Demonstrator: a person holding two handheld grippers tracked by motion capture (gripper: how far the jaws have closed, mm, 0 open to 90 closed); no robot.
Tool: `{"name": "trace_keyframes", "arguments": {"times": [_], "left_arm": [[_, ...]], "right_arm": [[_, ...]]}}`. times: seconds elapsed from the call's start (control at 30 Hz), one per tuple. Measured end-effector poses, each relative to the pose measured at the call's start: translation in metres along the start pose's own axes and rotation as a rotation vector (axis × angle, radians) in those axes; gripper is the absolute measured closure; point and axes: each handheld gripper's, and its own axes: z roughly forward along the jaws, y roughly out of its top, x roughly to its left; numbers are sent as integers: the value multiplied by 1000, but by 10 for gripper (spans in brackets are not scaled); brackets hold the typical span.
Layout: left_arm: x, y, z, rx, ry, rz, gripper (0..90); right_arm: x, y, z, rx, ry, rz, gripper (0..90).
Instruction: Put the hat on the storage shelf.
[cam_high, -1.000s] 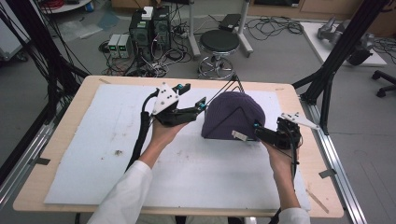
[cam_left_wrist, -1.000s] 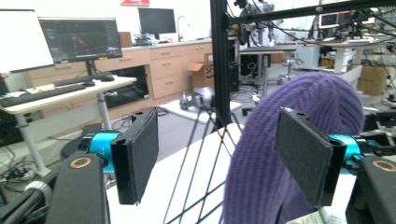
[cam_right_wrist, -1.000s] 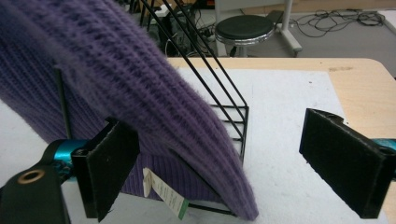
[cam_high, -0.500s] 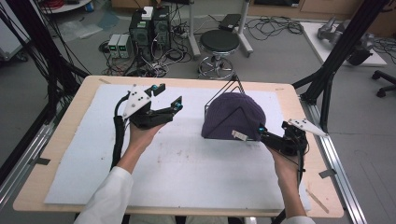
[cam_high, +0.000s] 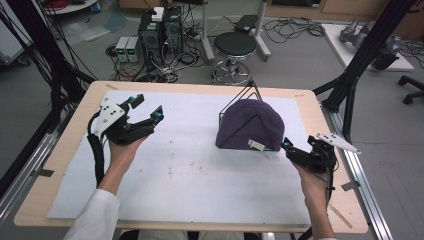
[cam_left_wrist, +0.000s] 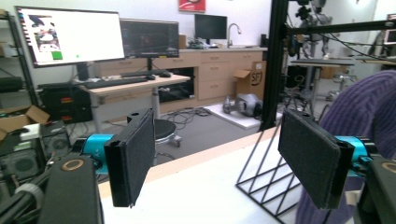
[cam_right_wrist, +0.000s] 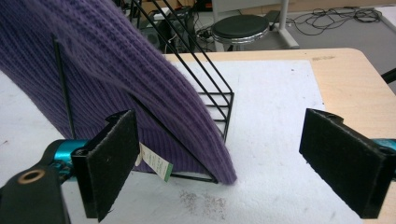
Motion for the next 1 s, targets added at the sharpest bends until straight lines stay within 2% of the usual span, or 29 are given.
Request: {"name": "trace_keyframes", "arguments": {"times": [0.17, 0.27, 0.33, 0.53, 0.63, 0.73, 0.83, 1.0], "left_arm": [[13, -2, -15, 5, 25, -3, 278], [18, -3, -21, 11, 32, 4, 274], [22, -5, -27, 12, 41, 4, 271], [31, -16, -45, 26, 73, 5, 269], [39, -22, -56, 25, 98, -11, 268], [44, -27, -64, 20, 114, -26, 267], [51, -34, -74, 32, 137, -10, 263], [58, -45, -88, 38, 164, -31, 257]], "right_arm": [[-4, -5, -1, -3, 0, 12, 113], [-6, -8, -3, -22, 18, 25, 113], [-7, -10, -4, -36, 26, 16, 113], [-9, -18, -7, -53, 51, 41, 112], [-12, -22, -8, -72, 55, 46, 113], [-13, -26, -9, -86, 50, 54, 113], [-15, -30, -11, -109, 36, 46, 113], [-16, -36, -12, -142, 28, 33, 113]]}}
